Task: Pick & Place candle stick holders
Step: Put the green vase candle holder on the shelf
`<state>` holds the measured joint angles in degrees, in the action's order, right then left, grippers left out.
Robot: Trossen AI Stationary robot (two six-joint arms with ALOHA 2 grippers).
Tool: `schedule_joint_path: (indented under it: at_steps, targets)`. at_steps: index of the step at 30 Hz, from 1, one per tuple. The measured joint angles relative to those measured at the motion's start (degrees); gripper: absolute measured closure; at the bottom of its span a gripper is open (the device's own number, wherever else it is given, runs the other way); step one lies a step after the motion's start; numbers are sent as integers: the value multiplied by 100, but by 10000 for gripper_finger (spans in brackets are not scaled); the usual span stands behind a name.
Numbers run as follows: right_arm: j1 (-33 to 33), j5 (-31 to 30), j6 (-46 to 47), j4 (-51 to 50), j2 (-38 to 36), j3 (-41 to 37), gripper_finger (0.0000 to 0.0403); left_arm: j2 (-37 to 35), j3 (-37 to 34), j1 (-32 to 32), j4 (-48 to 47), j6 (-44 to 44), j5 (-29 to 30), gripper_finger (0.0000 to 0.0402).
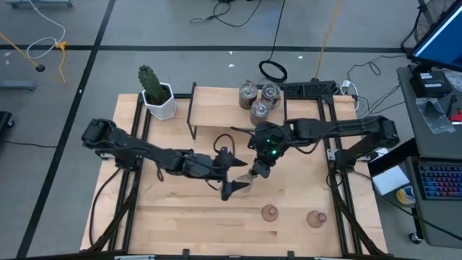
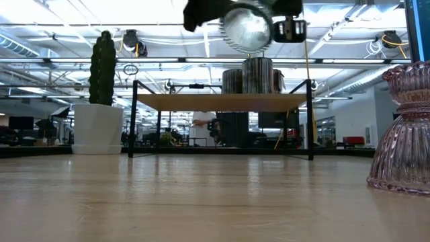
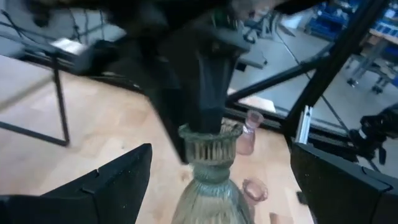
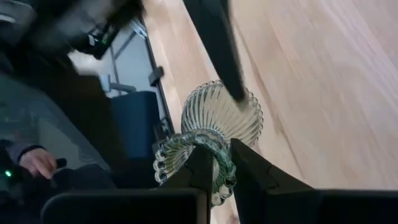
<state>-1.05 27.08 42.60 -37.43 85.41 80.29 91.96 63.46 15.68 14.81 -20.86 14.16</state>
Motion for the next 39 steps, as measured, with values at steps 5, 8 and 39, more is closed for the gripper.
schedule_joint_path:
  at_steps: [5,8,39]
  targets:
    - [-1,10,-27,283,55,0,377,311,162,-63,-132,-235,-288,23]
    - [-8,17,-7,315,55,0,377,409,199,-111,-163,-532,-411,23]
    - [-36,355,-754,718,72,-11,295,392,217,-451,-786,-1186,-1878,255]
